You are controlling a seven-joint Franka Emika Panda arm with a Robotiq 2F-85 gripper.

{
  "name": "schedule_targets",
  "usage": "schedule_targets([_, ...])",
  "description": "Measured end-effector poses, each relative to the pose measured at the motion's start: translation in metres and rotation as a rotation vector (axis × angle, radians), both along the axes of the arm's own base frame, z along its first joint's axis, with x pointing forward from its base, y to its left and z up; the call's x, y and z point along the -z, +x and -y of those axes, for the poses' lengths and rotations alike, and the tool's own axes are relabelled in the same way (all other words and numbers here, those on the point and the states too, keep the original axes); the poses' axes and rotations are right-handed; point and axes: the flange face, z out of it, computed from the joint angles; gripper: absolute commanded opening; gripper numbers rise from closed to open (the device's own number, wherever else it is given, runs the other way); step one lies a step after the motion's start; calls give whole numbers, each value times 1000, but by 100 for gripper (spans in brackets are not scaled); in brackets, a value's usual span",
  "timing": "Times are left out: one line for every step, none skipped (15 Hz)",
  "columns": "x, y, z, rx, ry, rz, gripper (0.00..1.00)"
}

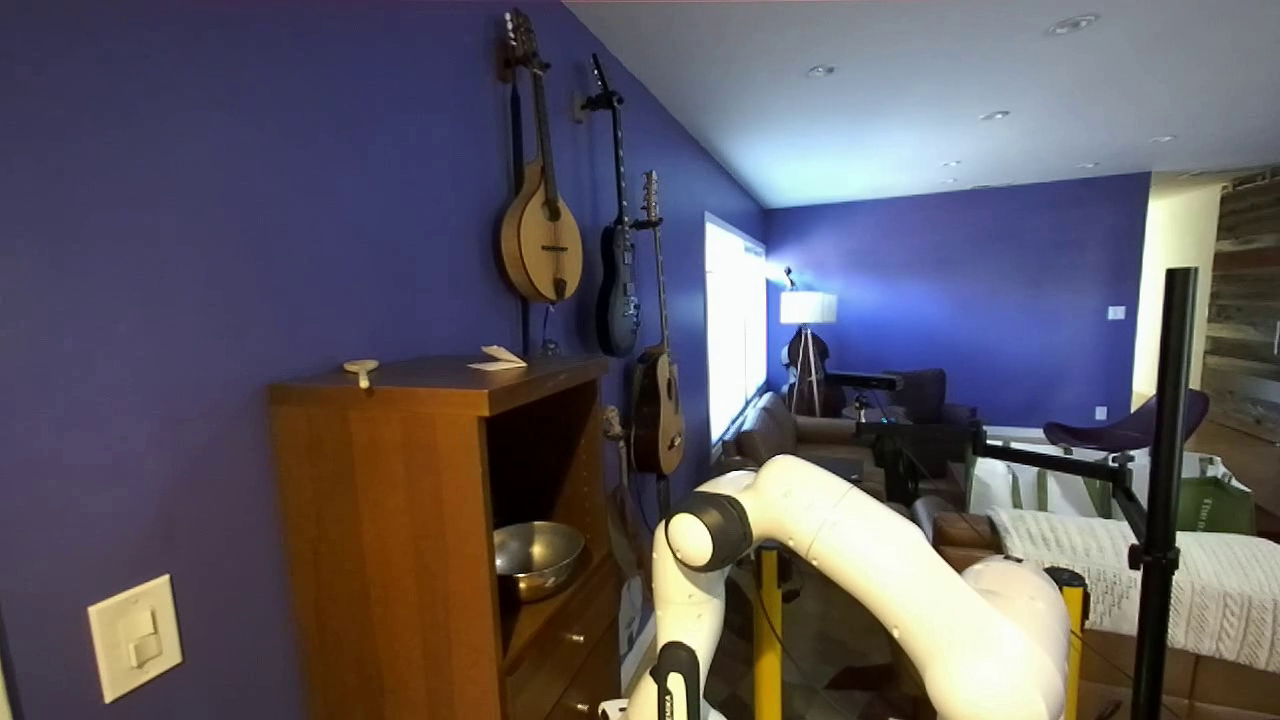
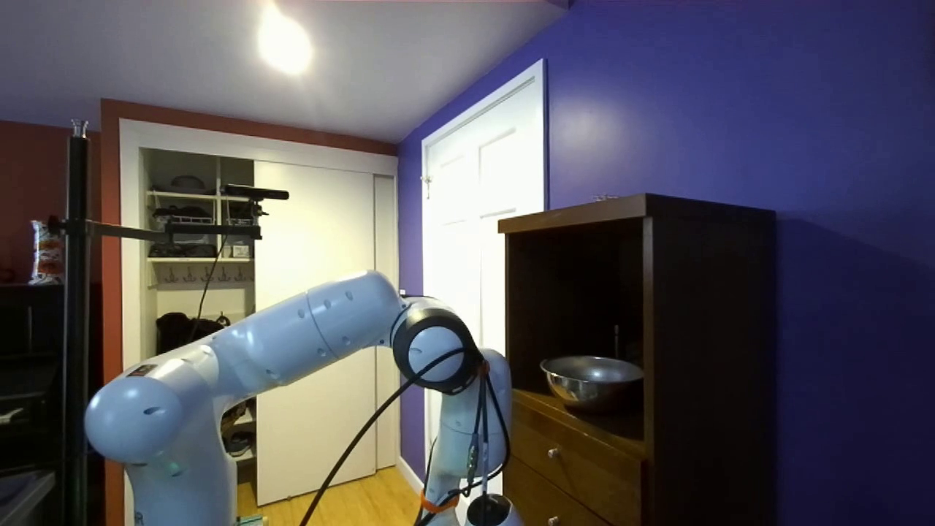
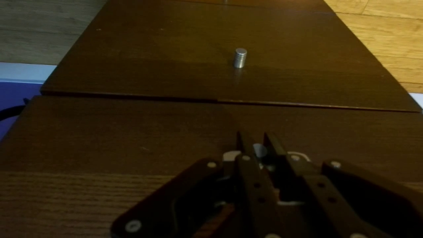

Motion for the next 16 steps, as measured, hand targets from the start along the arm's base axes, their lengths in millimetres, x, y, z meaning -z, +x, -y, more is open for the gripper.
schedule_targets([0, 0, 0, -2, -2, 1, 40])
schedule_targets([0, 0, 0, -3, -3, 1, 41])
schedule_targets([0, 0, 0, -4, -4, 1, 47])
schedule_targets([0, 0, -1, -14, -6, 1, 52])
schedule_targets([1, 0, -3, -20, -6, -1, 61])
schedule_targets([1, 0, -6, -25, -2, -6, 67])
schedule_targets([1, 0, -9, -28, 2, -13, 76])
schedule_targets([1, 2, -11, -29, 6, -26, 82])
schedule_targets([0, 4, -14, -31, 8, -42, 88])
schedule_targets([-2, 6, -16, -31, 8, -62, 96])
schedule_targets([-3, 9, -17, -28, 7, -81, 98])
schedule_targets([-5, 8, -17, -19, 6, -98, 100])
schedule_targets([-8, 8, -14, -8, 1, -114, 100])
schedule_targets([-10, 8, -11, 6, -6, -135, 100])
schedule_targets([-13, 7, -6, 20, -14, -157, 100])
schedule_targets([-17, 8, -1, 35, -24, -179, 100])
